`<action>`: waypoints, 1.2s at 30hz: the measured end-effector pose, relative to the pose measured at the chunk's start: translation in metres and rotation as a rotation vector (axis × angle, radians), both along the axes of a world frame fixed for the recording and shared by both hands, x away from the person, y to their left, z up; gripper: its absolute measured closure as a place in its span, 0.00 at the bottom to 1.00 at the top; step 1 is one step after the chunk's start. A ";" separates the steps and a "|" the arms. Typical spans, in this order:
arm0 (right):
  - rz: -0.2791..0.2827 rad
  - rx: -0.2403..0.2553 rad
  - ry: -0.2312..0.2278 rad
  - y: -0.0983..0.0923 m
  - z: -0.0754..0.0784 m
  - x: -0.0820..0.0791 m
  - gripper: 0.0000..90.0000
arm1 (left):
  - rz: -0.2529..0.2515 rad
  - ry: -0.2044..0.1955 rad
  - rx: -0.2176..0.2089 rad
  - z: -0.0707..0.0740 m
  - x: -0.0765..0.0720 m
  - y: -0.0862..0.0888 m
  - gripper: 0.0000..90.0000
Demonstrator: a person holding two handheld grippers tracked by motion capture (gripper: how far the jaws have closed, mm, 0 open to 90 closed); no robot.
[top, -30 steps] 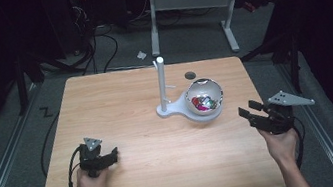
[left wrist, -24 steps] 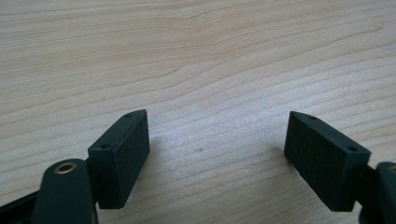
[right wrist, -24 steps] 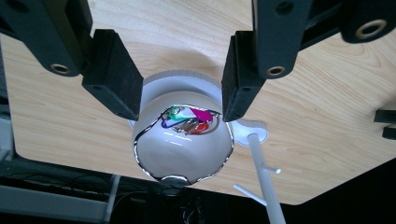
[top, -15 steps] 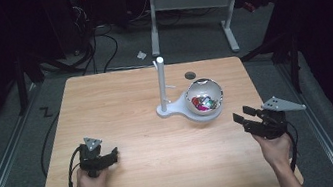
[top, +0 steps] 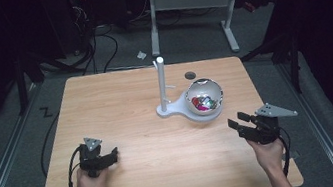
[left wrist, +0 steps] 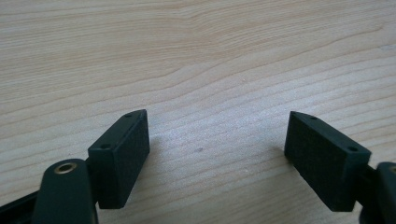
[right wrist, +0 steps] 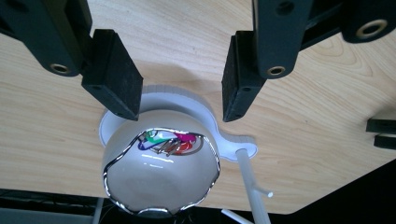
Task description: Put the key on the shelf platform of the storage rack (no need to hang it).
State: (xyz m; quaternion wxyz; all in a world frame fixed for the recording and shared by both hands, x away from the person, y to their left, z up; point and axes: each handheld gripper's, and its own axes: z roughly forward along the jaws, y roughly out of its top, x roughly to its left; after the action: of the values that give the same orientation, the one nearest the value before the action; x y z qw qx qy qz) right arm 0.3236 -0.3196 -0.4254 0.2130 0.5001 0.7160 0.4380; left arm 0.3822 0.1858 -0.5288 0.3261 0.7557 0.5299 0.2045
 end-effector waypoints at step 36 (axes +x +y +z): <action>-0.006 -0.020 0.079 0.011 -0.040 0.009 0.54 | 0.000 -0.001 0.001 0.000 0.000 0.000 0.25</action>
State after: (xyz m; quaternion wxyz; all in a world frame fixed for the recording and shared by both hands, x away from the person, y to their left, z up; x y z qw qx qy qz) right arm 0.3330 -0.3084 -0.4653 0.1907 0.5170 0.7267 0.4102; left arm 0.3822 0.1856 -0.5288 0.3258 0.7557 0.5299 0.2051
